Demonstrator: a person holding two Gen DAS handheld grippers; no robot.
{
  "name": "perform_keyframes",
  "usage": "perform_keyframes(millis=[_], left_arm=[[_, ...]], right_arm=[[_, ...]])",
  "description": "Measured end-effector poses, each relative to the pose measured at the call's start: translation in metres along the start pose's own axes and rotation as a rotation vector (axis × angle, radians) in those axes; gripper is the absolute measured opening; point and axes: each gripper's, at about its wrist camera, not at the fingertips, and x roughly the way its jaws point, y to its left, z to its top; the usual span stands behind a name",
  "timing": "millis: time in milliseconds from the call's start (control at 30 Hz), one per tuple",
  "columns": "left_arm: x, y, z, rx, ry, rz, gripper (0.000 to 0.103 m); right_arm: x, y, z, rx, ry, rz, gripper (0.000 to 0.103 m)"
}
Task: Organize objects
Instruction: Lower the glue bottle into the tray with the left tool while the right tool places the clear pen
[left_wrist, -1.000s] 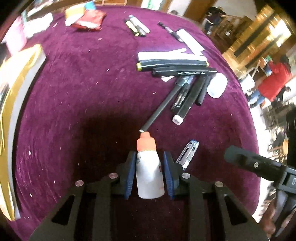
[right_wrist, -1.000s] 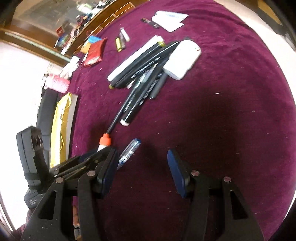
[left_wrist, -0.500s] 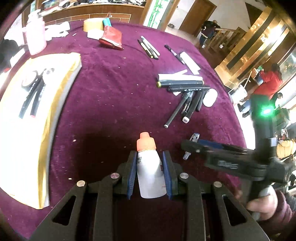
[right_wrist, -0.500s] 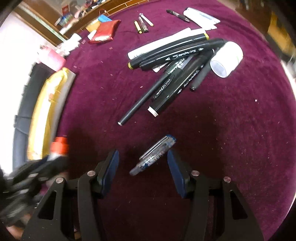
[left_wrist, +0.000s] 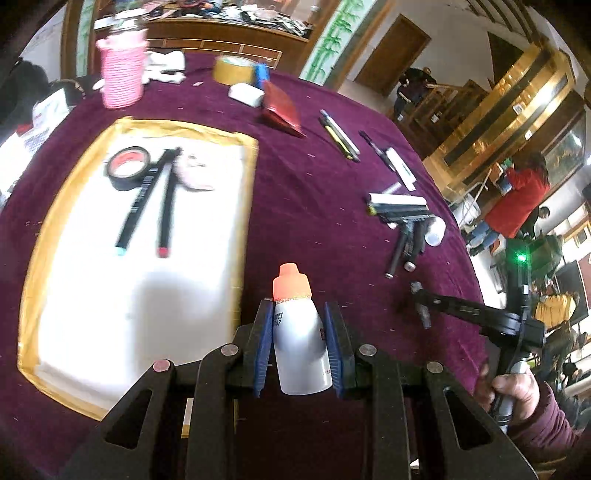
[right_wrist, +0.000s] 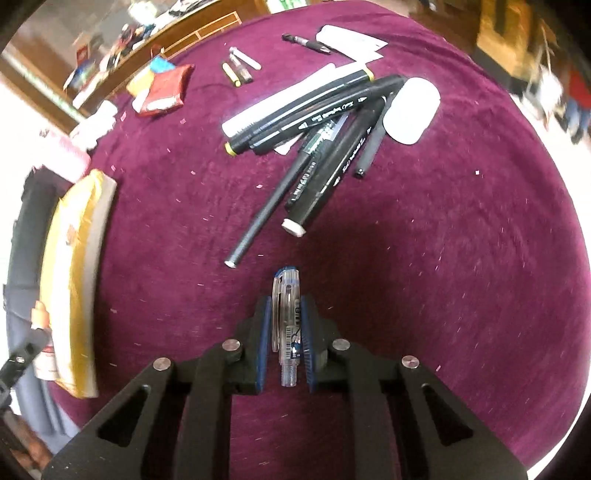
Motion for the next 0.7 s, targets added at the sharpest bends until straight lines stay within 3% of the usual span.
perform_keyframes(millis=[233,433,533,700], left_arm=[[-0.016,0.057,0.006,-0.051,-0.012,0.032,0.023],[-0.005,0.088,0.019,-0.068,0.01,0.044,0.023],[0.005,0.095,0.027,-0.072,0.021,0.013,0.023],[0.028,0.092,0.041,-0.079,0.036,-0.09,0.023]], right_arm=[[-0.021,0.044,-0.001,0.046,-0.024,0.142,0.013],[-0.006,0.132,0.005,-0.053,0.043,0.281,0.013],[0.012,0.175,0.009,-0.091,0.091,0.338,0.013],[0.039,0.224,0.018,-0.151,0.105,0.308,0.013]])
